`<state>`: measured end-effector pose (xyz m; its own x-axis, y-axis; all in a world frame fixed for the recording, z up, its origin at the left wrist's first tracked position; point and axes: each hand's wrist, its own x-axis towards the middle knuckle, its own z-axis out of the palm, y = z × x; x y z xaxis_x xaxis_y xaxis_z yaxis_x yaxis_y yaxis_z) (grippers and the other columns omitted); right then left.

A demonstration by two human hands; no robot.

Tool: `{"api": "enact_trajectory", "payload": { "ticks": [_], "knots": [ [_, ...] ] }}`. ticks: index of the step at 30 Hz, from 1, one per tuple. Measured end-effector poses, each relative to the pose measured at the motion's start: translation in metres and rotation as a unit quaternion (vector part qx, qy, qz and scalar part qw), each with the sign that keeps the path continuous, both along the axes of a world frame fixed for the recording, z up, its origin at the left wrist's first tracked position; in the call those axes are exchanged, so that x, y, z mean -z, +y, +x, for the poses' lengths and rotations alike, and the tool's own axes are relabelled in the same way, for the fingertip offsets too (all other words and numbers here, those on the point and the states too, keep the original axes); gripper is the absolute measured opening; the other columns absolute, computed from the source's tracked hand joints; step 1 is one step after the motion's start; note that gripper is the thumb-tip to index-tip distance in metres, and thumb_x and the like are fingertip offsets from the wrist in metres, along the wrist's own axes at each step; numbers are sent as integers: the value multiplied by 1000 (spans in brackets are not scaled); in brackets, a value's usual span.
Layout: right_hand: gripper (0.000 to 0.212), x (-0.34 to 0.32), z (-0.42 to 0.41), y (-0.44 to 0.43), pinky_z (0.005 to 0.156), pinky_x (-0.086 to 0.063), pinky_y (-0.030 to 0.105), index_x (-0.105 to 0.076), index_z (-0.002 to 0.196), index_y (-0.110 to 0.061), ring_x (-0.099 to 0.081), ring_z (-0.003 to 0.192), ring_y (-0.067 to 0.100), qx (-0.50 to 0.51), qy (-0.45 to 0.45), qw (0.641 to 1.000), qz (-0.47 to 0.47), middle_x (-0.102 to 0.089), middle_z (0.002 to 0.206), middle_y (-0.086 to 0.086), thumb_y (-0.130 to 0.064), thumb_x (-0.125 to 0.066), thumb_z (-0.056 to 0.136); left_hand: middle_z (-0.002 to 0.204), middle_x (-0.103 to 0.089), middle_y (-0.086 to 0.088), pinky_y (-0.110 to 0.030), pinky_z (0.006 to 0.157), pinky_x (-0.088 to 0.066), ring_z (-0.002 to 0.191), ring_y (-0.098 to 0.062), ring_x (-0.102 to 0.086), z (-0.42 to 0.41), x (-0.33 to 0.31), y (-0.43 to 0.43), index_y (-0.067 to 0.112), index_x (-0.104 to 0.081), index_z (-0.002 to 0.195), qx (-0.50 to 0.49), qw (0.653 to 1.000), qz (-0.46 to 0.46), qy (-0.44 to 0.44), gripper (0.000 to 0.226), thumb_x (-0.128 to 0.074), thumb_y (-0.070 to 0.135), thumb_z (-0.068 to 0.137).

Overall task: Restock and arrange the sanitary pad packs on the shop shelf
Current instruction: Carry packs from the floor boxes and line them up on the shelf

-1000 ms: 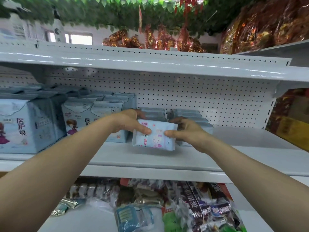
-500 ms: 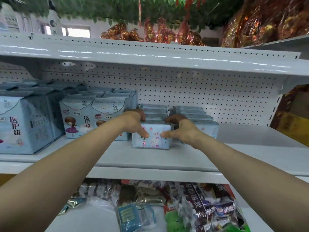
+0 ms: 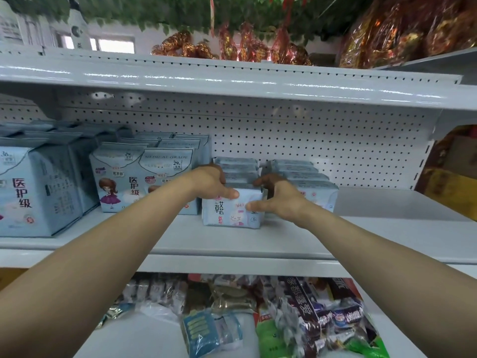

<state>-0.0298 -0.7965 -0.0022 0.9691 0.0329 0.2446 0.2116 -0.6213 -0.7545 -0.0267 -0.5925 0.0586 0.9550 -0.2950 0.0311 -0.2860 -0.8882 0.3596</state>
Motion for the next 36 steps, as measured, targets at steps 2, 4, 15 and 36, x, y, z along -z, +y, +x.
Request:
{"api": "enact_trajectory", "payload": {
  "ticks": [2,4,15,36],
  "knots": [
    [61,1,0,1,91,-55,43,-59,117,-26,-63,101,25,7,-2,1000,-10,-65,114,6,-29,-94,66,136,-55,-5,-31,101,-46,123,-23,-53,0,2,-2,10,-54,136,-1,1000,-7,-5,62,-68,49,90],
    [62,1,-1,3,92,-55,43,-58,119,-27,-64,102,23,14,-4,1000,-26,-65,114,3,-32,-93,67,137,-53,-5,-29,96,-45,123,-22,-53,-1,5,-3,12,-51,138,-1,1000,-10,-15,62,-67,49,90],
    [61,-38,-39,-12,94,-52,35,-57,131,-19,-62,108,21,57,-27,992,-111,-66,118,1,-42,-83,80,131,-56,-7,-35,78,-58,90,-22,-62,-24,3,-12,20,-51,138,-9,985,-126,-118,61,-78,33,85],
    [76,-78,-304,-244,107,-40,41,-40,150,-23,-36,138,29,148,-106,912,-367,-44,148,8,-38,-77,86,147,-39,-13,-41,109,-36,137,-31,-34,-249,9,-241,14,-43,144,3,967,-153,-204,64,-74,19,88]
  ]
}}
